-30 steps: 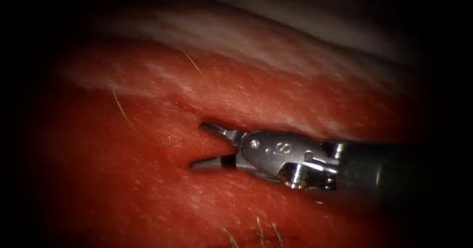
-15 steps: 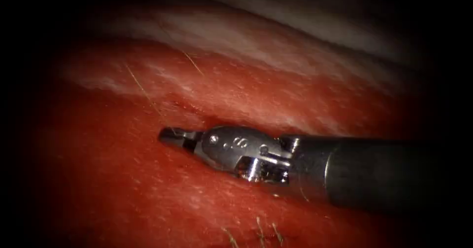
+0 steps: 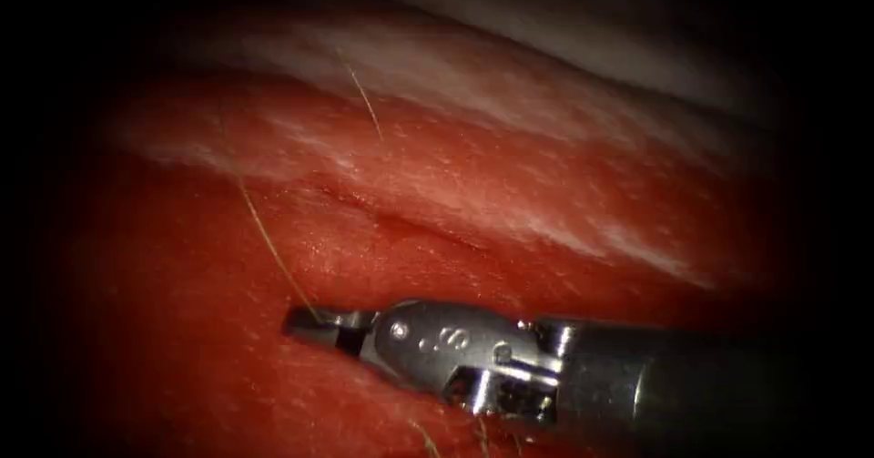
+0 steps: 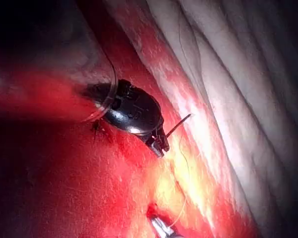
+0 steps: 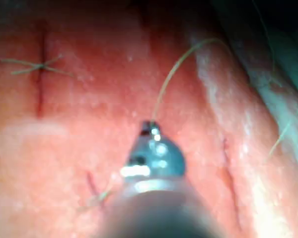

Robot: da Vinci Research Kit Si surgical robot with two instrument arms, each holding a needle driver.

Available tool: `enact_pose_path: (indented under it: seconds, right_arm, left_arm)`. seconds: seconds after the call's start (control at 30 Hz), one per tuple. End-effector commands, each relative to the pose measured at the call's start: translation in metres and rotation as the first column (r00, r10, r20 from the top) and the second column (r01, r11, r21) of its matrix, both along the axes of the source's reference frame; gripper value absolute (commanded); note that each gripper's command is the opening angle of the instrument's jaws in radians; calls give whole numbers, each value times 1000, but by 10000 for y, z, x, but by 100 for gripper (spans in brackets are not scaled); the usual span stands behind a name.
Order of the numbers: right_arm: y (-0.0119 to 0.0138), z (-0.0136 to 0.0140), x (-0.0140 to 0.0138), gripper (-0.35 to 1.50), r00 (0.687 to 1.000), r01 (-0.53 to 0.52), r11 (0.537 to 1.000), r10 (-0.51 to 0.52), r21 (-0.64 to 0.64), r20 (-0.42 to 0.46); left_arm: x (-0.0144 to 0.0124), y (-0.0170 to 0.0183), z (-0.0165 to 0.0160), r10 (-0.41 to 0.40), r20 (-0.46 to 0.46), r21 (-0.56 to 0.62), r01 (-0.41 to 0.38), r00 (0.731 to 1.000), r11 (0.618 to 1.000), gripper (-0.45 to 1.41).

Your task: Wound Closure

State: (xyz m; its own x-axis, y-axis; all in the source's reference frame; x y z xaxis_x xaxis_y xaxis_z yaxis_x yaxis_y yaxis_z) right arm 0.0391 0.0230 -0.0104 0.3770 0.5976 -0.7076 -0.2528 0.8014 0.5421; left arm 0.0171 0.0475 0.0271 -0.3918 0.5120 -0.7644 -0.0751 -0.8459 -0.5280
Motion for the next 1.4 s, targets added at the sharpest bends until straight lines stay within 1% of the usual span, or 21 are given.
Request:
enact_pose_path:
  seconds: [0.03, 0.07, 0.13, 0.17, 0.3, 0.4, 0.47, 0.5, 0.53, 0.57, 0.6, 0.63, 0.8, 0.97, 1.03, 1.07, 1.17, 1.2, 1.27, 1.3, 1.4]
  right_arm:
    - [-4, -17, 13, -35, 1000, 4, 1000, -3, 5, -12]
    - [-8, -34, 16, -35, 1000, 10, 1000, -10, 15, -19]
    - [-11, -48, 20, -35, 1000, 10, 1000, -10, 21, -25]
    - [-14, -60, 25, -35, 999, 11, 1000, -11, 25, -31]
    - [-19, -73, 34, -35, 999, 13, 999, -12, 29, -39]
    - [-28, -83, 40, -35, 997, 45, 998, -42, 38, -68]
    - [-25, -86, 42, -35, 996, 39, 999, -37, 30, -79]
    - [-22, -85, 41, -6, 998, 2, 1000, -2, 14, -68]
    - [-19, -83, 39, 41, 997, -22, 1000, 23, 5, -67]
    - [-17, -81, 37, 71, 997, -37, 999, 36, -12, -67]
    - [-12, -78, 34, 91, 997, -52, 998, 50, -36, -65]
    - [-8, -75, 30, 96, 997, -55, 997, 51, -55, -63]
    - [26, -38, 4, 100, 997, -67, 993, 62, -95, -51]
    - [43, -3, -6, 101, 997, -80, 987, 77, -136, -28]
    - [53, 29, -6, 101, 996, -90, 984, 90, -155, -8]
    - [54, 35, -6, 101, 996, -92, 983, 93, -159, -6]
    - [58, 53, -5, 96, 995, -94, 981, 96, -169, 5]
    - [59, 63, -5, 91, 995, -92, 980, 96, -175, 16]
    - [59, 71, -5, 83, 995, -87, 980, 92, -179, 24]
    - [58, 77, -3, 69, 996, -82, 980, 89, -182, 32]
    - [55, 83, 0, 61, 996, -71, 981, 81, -182, 47]
  left_arm:
    - [-5, -5, 7, 3, 3, 10, -3, 1000, 1000, -35]
    - [-5, -6, 7, 9, 1, 11, -9, 1000, 1000, -35]
    - [-5, -6, 8, 15, -2, 11, -15, 1000, 1000, -35]
    - [-6, -7, 8, 15, -2, 11, -15, 1000, 1000, -35]
    - [-6, -8, 8, 15, -1, 17, -15, 1000, 1000, -35]
    - [-6, -8, 8, 17, -3, 17, -17, 1000, 1000, -35]
    - [-6, -8, 8, 17, -3, 17, -17, 1000, 1000, -35]
    - [-6, -8, 8, 19, -1, 18, -19, 1000, 1000, -35]
    - [-6, -8, 8, 19, -1, 18, -19, 1000, 1000, -35]
    - [-6, -8, 8, 19, -1, 18, -19, 1000, 1000, -35]
    - [-6, -8, 8, 19, -1, 17, -19, 1000, 1000, -35]
    - [-6, -8, 9, 19, -1, 17, -19, 1000, 1000, -35]
    - [-6, -8, 11, 19, 0, 22, -19, 1000, 1000, -35]
    - [-4, -8, 11, 21, 1, 22, -21, 1000, 1000, -35]
    - [-4, -7, 12, 20, 1, 27, -20, 1000, 999, -35]
    - [-4, -7, 12, 20, 1, 27, -20, 1000, 999, -35]
    - [-4, -7, 12, 20, 1, 27, -20, 1000, 999, -35]
    - [-4, -7, 12, 20, 0, 27, -20, 1000, 999, -35]
    - [-4, -7, 12, 19, 0, 27, -19, 1000, 999, -35]
    - [-5, -7, 12, 19, 0, 27, -19, 1000, 999, -35]
    - [-6, -8, 13, 17, -1, 26, -17, 1000, 1000, -35]
